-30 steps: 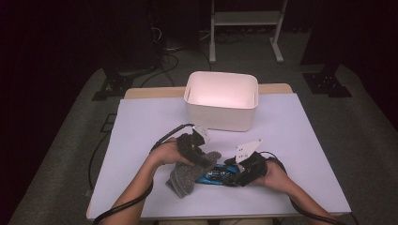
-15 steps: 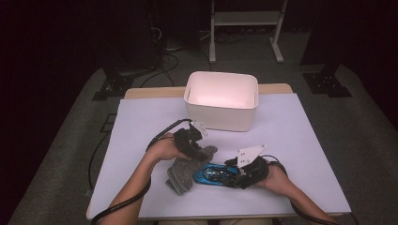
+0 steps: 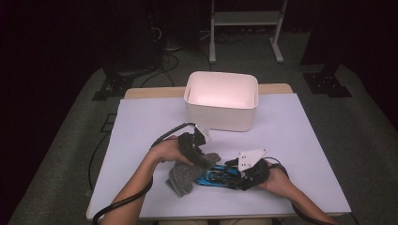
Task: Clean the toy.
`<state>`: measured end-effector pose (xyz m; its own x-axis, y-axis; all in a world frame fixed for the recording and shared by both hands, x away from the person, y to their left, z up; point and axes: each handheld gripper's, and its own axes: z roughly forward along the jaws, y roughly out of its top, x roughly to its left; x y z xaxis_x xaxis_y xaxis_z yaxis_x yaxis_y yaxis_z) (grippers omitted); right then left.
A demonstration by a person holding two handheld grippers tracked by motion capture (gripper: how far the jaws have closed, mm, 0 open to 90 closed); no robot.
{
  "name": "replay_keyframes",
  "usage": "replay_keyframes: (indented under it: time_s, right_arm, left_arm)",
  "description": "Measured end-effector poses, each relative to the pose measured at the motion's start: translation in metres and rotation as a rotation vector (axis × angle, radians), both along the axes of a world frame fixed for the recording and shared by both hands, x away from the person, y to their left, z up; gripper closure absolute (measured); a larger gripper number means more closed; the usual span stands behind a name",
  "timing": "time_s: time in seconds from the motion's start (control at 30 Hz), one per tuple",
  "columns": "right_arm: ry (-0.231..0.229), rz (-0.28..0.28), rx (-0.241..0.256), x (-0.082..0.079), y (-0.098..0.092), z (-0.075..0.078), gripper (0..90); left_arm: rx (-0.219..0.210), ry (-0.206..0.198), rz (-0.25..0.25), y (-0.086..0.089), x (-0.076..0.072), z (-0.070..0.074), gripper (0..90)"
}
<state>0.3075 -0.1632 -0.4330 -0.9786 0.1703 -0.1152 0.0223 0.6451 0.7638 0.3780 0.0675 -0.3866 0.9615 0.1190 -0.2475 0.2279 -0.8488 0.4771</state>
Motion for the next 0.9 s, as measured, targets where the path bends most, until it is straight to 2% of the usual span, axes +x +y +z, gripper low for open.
replay_keyframes:
  time_s: [0.03,0.07,0.13,0.2,0.23,0.27,0.3,0.37,0.4,0.43,0.47,0.57,0.7,0.8,0.87,0.9]
  right_arm:
    - [0.052,-0.004,0.023,0.004,-0.001,0.002,29.9]
    - [0.052,-0.004,0.023,0.004,-0.001,0.002,29.9]
    - [0.108,-0.006,0.014,0.008,0.001,0.002,27.6]
    - [0.132,0.002,-0.005,0.007,0.003,0.001,28.2]
    - [0.155,0.005,-0.015,0.006,0.004,-0.001,29.4]
    - [0.155,0.005,-0.015,0.006,0.004,-0.001,29.4]
    - [0.179,0.021,-0.038,0.004,0.007,-0.005,32.2]
    - [0.187,0.025,-0.051,0.003,0.009,-0.008,33.9]
    - [0.209,0.045,-0.059,0.002,0.011,-0.012,43.1]
    - [0.209,0.045,-0.059,0.002,0.011,-0.012,43.1]
    - [0.231,0.072,-0.060,0.000,0.012,-0.016,52.0]
    - [0.227,0.089,-0.059,-0.002,0.012,-0.015,53.7]
    - [0.201,0.095,-0.053,0.002,0.012,-0.015,54.5]
    - [0.152,0.096,-0.055,0.005,0.015,-0.012,54.6]
    - [0.113,0.101,-0.065,0.012,0.019,-0.007,54.6]
    - [0.113,0.101,-0.065,0.012,0.019,-0.007,54.6]
  left_arm:
    - [-0.016,-0.008,-0.003,0.002,-0.006,0.003,70.2]
    - [-0.016,-0.008,-0.003,0.002,-0.006,0.003,70.2]
    - [-0.027,-0.018,-0.018,0.005,-0.011,0.006,70.3]
    - [-0.033,-0.039,-0.045,0.007,-0.020,0.010,70.4]
    - [-0.033,-0.039,-0.045,0.007,-0.020,0.010,70.2]
    - [-0.035,-0.052,-0.060,0.007,-0.023,0.011,70.2]
    - [-0.036,-0.048,-0.076,0.008,-0.028,0.013,70.1]
    - [-0.039,-0.049,-0.077,0.009,-0.030,0.014,70.0]
    - [-0.049,-0.057,-0.082,0.010,-0.034,0.014,70.0]
    - [-0.049,-0.057,-0.082,0.010,-0.034,0.014,70.3]
    - [-0.053,-0.065,-0.082,0.011,-0.035,0.014,71.9]
    - [-0.068,-0.067,-0.073,0.014,-0.038,0.014,73.9]
    - [-0.071,-0.096,-0.062,0.015,-0.040,0.018,76.2]
    - [-0.066,-0.124,-0.046,0.015,-0.036,0.027,76.2]
    - [-0.057,-0.160,-0.031,0.013,-0.031,0.035,76.2]
    - [-0.057,-0.160,-0.031,0.013,-0.031,0.035,76.1]
